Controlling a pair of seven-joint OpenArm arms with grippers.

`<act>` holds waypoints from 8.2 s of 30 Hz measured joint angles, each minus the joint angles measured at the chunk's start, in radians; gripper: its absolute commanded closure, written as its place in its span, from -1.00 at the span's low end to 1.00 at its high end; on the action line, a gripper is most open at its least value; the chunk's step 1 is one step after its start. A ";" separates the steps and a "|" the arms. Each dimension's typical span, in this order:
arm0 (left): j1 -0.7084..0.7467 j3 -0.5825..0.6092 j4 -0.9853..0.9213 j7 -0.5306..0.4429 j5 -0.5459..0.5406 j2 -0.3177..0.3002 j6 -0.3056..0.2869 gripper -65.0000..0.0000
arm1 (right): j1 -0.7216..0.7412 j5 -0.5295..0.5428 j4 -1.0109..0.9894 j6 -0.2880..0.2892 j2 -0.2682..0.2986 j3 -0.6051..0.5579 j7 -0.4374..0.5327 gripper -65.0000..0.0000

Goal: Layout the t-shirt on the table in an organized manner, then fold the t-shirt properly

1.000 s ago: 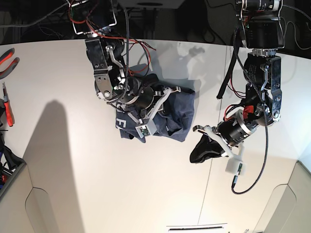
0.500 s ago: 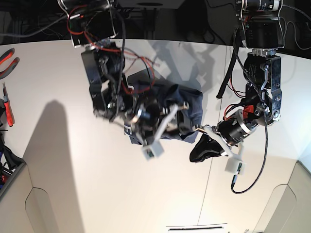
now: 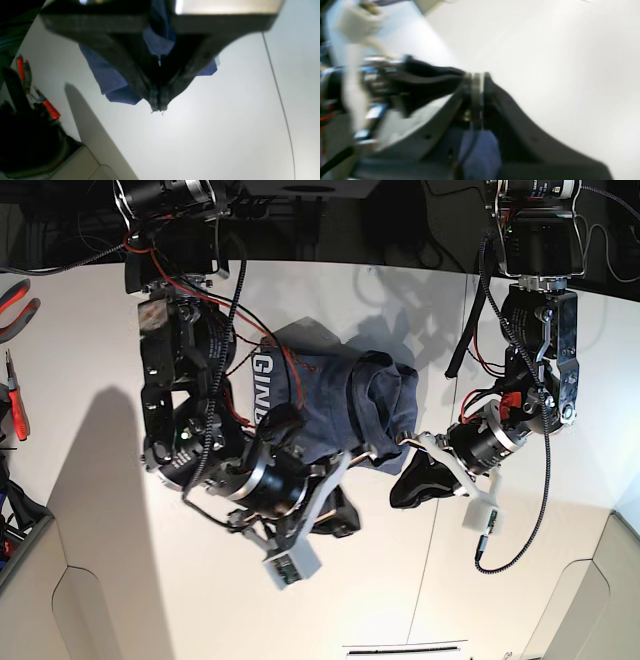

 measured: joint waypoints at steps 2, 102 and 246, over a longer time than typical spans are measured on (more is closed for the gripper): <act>0.000 0.000 0.000 0.101 -0.067 0.000 -0.016 1.00 | 0.000 -0.016 0.000 -0.021 0.000 0.027 0.000 1.00; -0.160 0.051 -0.196 -0.233 0.360 -0.089 0.357 1.00 | -0.080 -0.231 -0.502 0.067 0.052 -0.140 0.203 1.00; 0.629 0.318 -0.599 -0.727 0.273 -0.164 0.885 1.00 | -0.591 -0.012 -0.729 -0.164 0.454 -0.124 0.441 0.94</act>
